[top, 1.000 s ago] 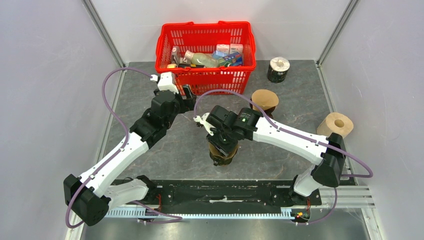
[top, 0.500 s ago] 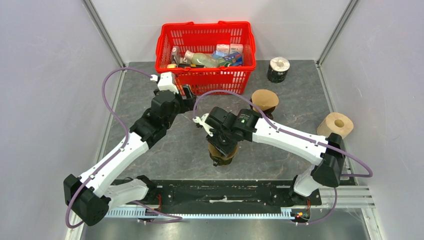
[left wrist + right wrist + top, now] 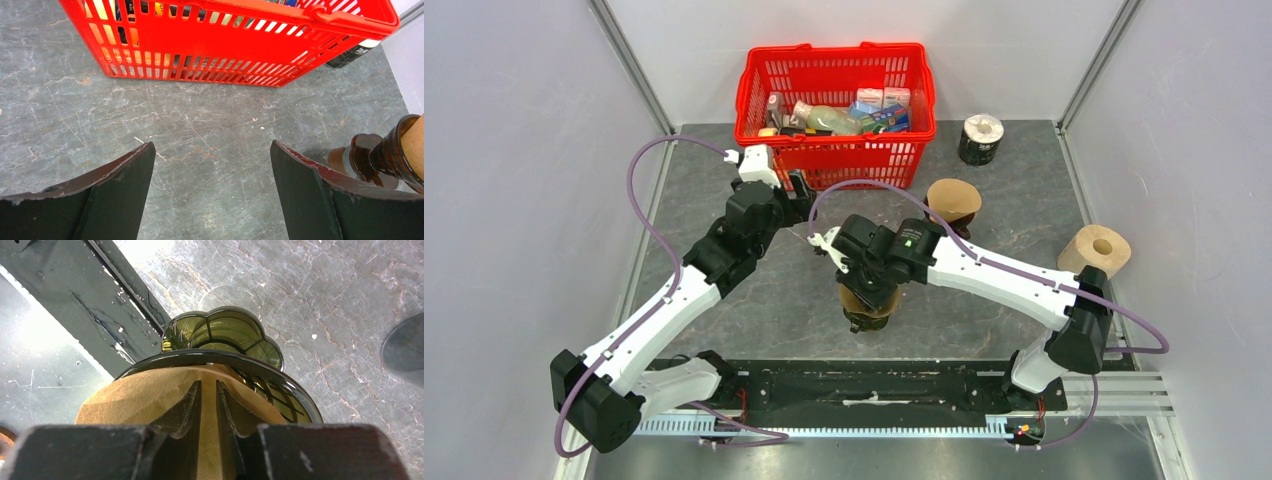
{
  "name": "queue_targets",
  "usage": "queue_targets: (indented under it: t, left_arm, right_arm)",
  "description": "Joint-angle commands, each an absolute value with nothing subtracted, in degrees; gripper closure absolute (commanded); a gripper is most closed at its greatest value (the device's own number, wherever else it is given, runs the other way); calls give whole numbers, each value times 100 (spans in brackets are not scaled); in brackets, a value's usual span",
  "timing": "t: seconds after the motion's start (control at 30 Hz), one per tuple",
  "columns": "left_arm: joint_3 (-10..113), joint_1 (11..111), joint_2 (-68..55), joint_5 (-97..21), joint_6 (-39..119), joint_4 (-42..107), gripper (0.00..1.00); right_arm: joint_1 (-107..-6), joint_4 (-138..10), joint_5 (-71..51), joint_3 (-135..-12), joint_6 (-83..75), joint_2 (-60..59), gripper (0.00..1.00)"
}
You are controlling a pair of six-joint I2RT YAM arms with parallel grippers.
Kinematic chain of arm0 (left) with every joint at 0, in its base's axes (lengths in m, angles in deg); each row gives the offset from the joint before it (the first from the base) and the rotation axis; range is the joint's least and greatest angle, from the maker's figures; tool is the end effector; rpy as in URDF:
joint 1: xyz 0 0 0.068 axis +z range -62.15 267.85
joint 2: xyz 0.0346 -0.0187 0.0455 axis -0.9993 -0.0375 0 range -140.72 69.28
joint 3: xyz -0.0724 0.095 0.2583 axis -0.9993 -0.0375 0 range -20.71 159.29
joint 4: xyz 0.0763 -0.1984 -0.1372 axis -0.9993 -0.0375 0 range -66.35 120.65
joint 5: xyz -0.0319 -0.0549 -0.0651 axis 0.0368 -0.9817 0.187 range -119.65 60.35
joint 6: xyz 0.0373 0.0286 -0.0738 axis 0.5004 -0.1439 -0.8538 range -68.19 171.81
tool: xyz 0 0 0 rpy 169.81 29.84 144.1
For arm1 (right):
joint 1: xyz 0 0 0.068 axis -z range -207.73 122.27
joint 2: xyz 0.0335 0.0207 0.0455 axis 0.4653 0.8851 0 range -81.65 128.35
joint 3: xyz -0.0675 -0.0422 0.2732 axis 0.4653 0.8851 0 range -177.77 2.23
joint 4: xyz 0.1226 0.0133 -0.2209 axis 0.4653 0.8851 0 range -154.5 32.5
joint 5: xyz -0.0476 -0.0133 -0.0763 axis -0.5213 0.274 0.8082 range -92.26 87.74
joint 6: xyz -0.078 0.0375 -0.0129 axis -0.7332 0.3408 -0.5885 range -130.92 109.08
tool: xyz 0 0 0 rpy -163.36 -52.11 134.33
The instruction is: Place the coffee filter in the dripper
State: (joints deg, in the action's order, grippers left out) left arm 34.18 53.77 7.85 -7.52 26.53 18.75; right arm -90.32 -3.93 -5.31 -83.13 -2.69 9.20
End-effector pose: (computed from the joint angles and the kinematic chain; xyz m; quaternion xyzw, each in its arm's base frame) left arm 0.2380 -0.1258 0.3427 -0.0508 0.8024 -0.1489 0.5756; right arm 0.1465 0.2914 0.2884 -0.4516 0.8674 0.1413 0.1539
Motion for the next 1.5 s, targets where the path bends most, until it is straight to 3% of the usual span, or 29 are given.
queue_targets:
  t: [0.0,0.3,0.57,0.73,0.87,1.0,1.1,1.33,1.47]
  left_arm:
    - [3396,5406,858,-792,2649,2093,8]
    - [3399,5408,869,-846,2667,2098,8]
    - [3413,5407,888,-844,2676,2089,8]
    - [3413,5407,923,-838,2667,2081,8]
    - [3404,5403,947,-839,2644,2072,8]
    - [3396,5406,960,-822,2641,2039,8]
    - [3393,5410,993,-754,2650,2010,8]
    - [3419,5412,931,-491,2568,1908,8]
    - [3496,5427,883,-386,2446,1759,8]
  right_arm:
    - [-9083,-364,-351,-8659,-153,788,77]
    - [-9079,-301,-358,-8781,-75,657,83]
    - [-9085,-95,-261,-9213,60,295,81]
    - [-9083,-29,509,-9618,309,-118,78]
    - [-8962,-104,2073,-9574,819,-535,68]
    - [-8046,-444,3084,-8997,1378,-1125,37]
    - [-6886,-804,3297,-8289,1763,-1642,3]
    - [-4848,-1248,3433,-6924,2320,-2564,3]
    - [-4436,-1554,3976,-6151,2525,-2744,3]
